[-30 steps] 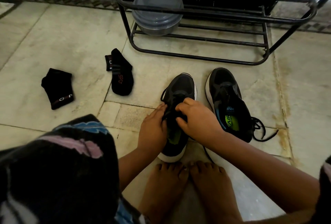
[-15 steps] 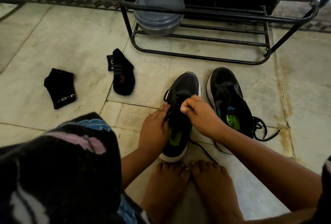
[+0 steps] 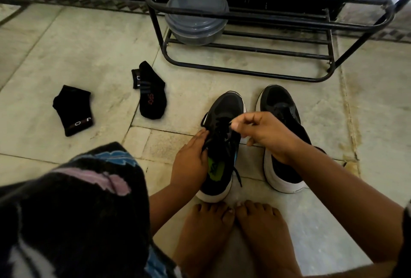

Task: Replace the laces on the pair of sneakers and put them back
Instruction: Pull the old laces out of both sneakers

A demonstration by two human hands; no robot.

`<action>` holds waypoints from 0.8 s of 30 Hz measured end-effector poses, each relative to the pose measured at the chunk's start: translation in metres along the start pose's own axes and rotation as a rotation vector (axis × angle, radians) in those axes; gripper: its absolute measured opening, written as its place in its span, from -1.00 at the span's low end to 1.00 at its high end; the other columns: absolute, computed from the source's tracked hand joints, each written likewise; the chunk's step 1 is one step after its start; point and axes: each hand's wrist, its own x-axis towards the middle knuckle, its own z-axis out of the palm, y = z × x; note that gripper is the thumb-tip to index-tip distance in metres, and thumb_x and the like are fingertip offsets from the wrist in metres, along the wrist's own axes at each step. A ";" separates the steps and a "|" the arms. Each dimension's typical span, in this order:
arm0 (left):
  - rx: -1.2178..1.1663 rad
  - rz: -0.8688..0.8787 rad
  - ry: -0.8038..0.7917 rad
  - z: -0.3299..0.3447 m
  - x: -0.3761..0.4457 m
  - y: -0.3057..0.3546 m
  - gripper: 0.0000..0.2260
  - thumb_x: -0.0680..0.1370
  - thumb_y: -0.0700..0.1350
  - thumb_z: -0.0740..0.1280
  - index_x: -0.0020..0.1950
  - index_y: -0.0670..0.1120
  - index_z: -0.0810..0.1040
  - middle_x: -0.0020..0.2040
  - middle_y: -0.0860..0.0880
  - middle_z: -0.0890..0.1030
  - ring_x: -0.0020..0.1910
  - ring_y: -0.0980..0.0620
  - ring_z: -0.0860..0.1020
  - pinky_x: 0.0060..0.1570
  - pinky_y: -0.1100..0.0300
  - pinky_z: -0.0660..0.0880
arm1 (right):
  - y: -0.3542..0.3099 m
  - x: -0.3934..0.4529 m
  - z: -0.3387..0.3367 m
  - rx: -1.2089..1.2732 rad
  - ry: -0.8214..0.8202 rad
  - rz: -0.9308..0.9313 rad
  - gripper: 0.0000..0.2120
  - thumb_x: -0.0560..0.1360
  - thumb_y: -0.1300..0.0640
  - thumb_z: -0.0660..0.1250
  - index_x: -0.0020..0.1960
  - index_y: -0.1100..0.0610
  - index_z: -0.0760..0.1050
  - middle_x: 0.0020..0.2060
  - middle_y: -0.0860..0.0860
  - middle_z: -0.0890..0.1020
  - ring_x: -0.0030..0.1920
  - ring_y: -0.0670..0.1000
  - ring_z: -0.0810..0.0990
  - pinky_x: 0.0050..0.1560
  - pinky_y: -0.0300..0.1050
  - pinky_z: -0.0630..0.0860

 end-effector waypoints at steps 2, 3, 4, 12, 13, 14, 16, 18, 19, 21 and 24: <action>0.000 0.002 0.002 0.001 0.001 0.000 -0.60 0.60 -0.24 0.15 0.46 -0.12 0.32 0.44 -0.07 0.37 0.40 -0.02 0.36 0.38 0.14 0.26 | 0.006 0.002 0.005 -0.107 -0.045 0.008 -0.88 0.51 0.13 0.35 0.01 0.13 0.60 -0.07 0.06 0.64 -0.15 -0.02 0.57 -0.24 -0.24 0.53; 0.002 0.003 0.003 0.001 0.001 0.000 -0.59 0.60 -0.26 0.16 0.45 -0.12 0.32 0.44 -0.07 0.37 0.40 -0.03 0.36 0.38 0.14 0.26 | 0.010 0.002 0.008 -0.145 -0.033 -0.008 -0.87 0.50 0.16 0.37 0.02 0.15 0.60 -0.09 0.10 0.65 -0.16 0.01 0.59 -0.25 -0.24 0.55; 0.006 0.006 0.005 0.001 0.001 0.000 -0.59 0.60 -0.26 0.16 0.45 -0.13 0.33 0.44 -0.08 0.37 0.40 -0.03 0.36 0.38 0.14 0.26 | 0.012 0.003 0.010 -0.176 -0.005 -0.040 -0.88 0.49 0.19 0.38 0.01 0.17 0.60 -0.12 0.11 0.65 -0.17 0.02 0.61 -0.24 -0.23 0.57; -0.001 0.010 0.013 0.001 0.001 0.000 -0.58 0.57 -0.16 0.09 0.44 -0.13 0.35 0.42 -0.07 0.40 0.38 -0.02 0.39 0.35 0.16 0.27 | -0.002 0.002 -0.001 0.068 0.284 -0.194 -0.80 0.52 0.37 0.26 -0.17 0.17 0.60 -0.34 0.06 0.62 -0.40 -0.07 0.59 -0.31 -0.25 0.57; -0.001 0.010 0.012 0.002 0.001 -0.001 -0.59 0.58 -0.20 0.12 0.44 -0.12 0.35 0.42 -0.07 0.40 0.38 -0.02 0.39 0.36 0.15 0.27 | -0.006 0.002 -0.005 0.152 0.254 -0.160 -0.84 0.53 0.34 0.27 -0.15 0.20 0.59 -0.33 0.09 0.61 -0.40 -0.05 0.58 -0.33 -0.24 0.57; 0.000 0.004 0.009 0.002 0.001 -0.001 -0.60 0.59 -0.23 0.14 0.45 -0.12 0.34 0.43 -0.06 0.39 0.39 -0.02 0.38 0.36 0.16 0.26 | -0.008 0.000 -0.006 0.181 0.211 -0.110 -0.87 0.53 0.29 0.27 -0.12 0.22 0.58 -0.30 0.13 0.60 -0.40 -0.03 0.57 -0.35 -0.23 0.57; -0.004 -0.007 0.010 0.003 0.002 -0.002 -0.59 0.59 -0.26 0.16 0.45 -0.11 0.34 0.43 -0.05 0.38 0.39 -0.02 0.37 0.36 0.17 0.25 | -0.005 -0.002 -0.002 0.064 0.126 0.002 -0.83 0.54 0.14 0.28 -0.03 0.24 0.56 -0.22 0.18 0.60 -0.38 0.02 0.56 -0.37 -0.19 0.53; -0.005 -0.008 0.013 0.003 0.003 -0.002 -0.58 0.58 -0.27 0.17 0.45 -0.11 0.34 0.43 -0.06 0.38 0.39 -0.02 0.37 0.36 0.18 0.24 | 0.001 -0.004 0.010 -0.086 0.039 0.046 -0.83 0.53 0.13 0.30 -0.01 0.23 0.57 -0.19 0.15 0.62 -0.36 0.06 0.56 -0.34 -0.13 0.53; -0.005 -0.005 0.011 0.004 0.003 -0.002 -0.58 0.58 -0.27 0.17 0.45 -0.12 0.34 0.43 -0.06 0.38 0.39 -0.03 0.37 0.36 0.18 0.24 | 0.003 -0.004 0.016 -0.133 0.021 0.037 -0.88 0.53 0.17 0.31 -0.05 0.22 0.58 -0.22 0.12 0.63 -0.37 0.05 0.56 -0.32 -0.12 0.54; -0.010 -0.008 0.006 0.003 0.002 -0.002 -0.58 0.58 -0.27 0.16 0.45 -0.12 0.34 0.43 -0.06 0.38 0.39 -0.03 0.37 0.36 0.17 0.25 | 0.005 -0.005 0.021 -0.173 0.057 0.025 -0.88 0.53 0.26 0.31 -0.16 0.17 0.57 -0.31 0.08 0.61 -0.41 0.00 0.55 -0.31 -0.15 0.55; -0.022 0.000 0.011 0.001 -0.001 -0.001 -0.57 0.56 -0.17 0.10 0.44 -0.12 0.35 0.42 -0.07 0.40 0.38 -0.02 0.39 0.35 0.19 0.26 | -0.007 -0.009 0.010 0.030 0.202 -0.007 -0.78 0.54 0.35 0.24 -0.20 0.16 0.57 -0.35 0.08 0.60 -0.47 -0.04 0.52 -0.40 -0.22 0.54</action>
